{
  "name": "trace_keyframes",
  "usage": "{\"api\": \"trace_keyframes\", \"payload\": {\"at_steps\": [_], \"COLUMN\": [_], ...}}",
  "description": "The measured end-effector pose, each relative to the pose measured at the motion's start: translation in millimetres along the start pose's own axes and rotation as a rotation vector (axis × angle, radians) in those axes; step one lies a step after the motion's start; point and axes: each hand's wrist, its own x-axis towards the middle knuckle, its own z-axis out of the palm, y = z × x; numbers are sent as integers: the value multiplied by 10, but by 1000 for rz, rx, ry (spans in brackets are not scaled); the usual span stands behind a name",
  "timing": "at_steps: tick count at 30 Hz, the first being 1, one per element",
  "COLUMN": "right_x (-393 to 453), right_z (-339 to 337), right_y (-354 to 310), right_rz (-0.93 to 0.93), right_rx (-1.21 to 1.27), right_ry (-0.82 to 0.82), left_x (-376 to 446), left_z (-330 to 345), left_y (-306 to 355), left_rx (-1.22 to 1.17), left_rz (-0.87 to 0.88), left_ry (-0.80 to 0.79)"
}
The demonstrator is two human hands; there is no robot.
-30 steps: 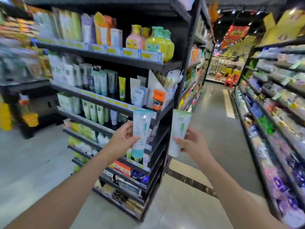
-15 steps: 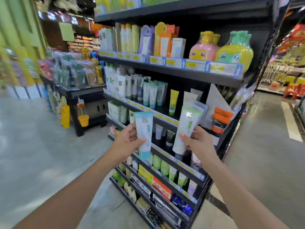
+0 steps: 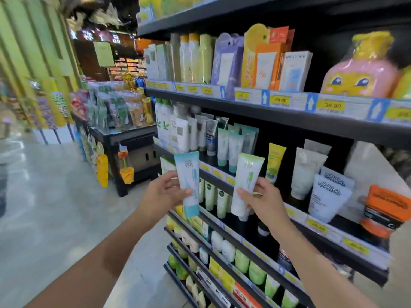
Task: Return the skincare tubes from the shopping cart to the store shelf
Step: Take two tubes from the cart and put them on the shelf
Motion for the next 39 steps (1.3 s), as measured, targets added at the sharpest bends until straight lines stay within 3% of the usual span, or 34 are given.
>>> {"api": "trace_keyframes", "payload": {"at_steps": [6,14,24,39], "right_x": [450,836,1403,1848], "right_z": [431,1061,1358,1387], "right_y": [15,-158,-213,405], "right_rz": [-5,-42,-60,51], "right_rx": [-55,-184,-297,-586], "right_ry": [86,297,534,496], "left_x": [651,1425,2126,2730], "left_z": [-440,-992,-1109,-830], "left_y": [-199,-234,-283,-310], "left_rx": [14,-3,-25,14], "left_rz": [36,32,36,45], "left_ry": [-75,-301,-449,-429]}}
